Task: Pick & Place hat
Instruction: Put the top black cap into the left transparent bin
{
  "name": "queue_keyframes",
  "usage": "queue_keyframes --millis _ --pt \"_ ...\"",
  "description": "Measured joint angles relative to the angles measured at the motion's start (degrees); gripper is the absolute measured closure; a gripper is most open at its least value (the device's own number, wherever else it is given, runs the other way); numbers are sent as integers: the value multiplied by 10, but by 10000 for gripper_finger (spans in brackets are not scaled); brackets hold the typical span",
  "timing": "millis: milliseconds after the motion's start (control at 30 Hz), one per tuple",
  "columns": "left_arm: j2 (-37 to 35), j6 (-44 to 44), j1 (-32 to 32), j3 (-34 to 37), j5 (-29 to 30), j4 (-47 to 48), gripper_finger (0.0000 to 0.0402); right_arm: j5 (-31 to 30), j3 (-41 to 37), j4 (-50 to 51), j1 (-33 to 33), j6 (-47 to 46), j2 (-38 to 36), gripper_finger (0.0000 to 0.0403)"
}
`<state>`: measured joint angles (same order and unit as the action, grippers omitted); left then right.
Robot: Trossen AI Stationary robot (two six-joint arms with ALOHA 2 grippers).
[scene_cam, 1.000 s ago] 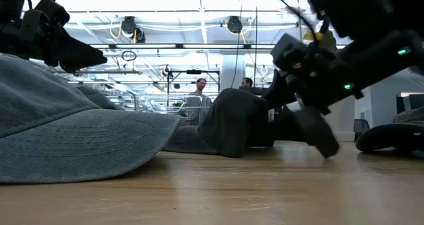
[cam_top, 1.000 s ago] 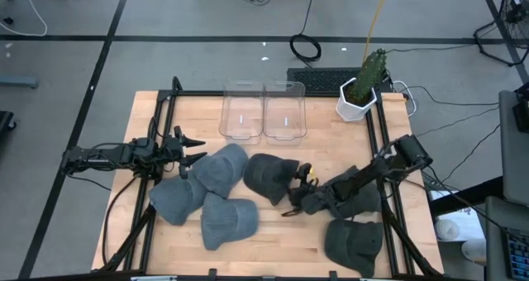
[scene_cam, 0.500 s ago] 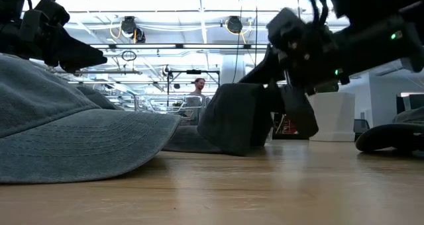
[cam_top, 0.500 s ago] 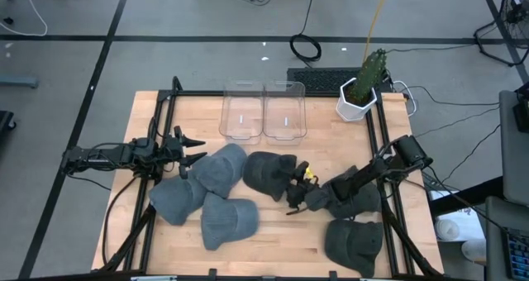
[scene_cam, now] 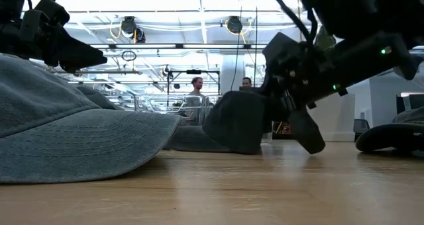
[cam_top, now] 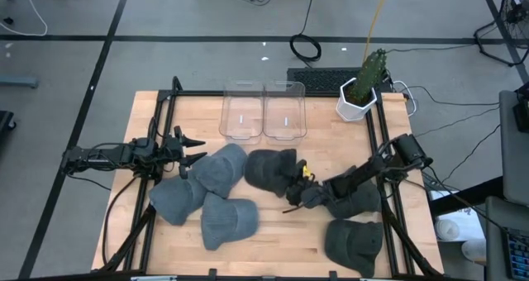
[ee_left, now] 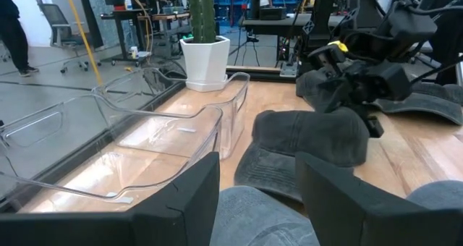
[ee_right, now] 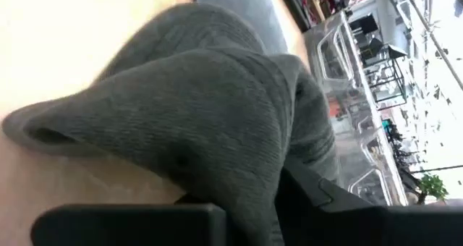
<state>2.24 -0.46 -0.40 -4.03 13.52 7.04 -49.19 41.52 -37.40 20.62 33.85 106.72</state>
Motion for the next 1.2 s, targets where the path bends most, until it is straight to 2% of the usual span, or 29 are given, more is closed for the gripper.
queue_keyframes --millis 133,267,533,700,967,1200 --pt "0 0 0 0 0 0 210 0 0 -7 -3 16 0 355" --pt "0 0 0 0 0 0 210 -2 0 -43 11 70 0 395" --pt "0 0 0 0 0 0 210 -1 1 -180 64 121 -37 402" --pt "0 0 0 0 0 0 210 0 1 -162 83 86 -115 402" --pt "0 0 0 0 0 0 210 -3 1 -90 83 92 -222 403" --pt "0 0 0 0 0 0 210 -71 1 -137 34 153 -258 403"
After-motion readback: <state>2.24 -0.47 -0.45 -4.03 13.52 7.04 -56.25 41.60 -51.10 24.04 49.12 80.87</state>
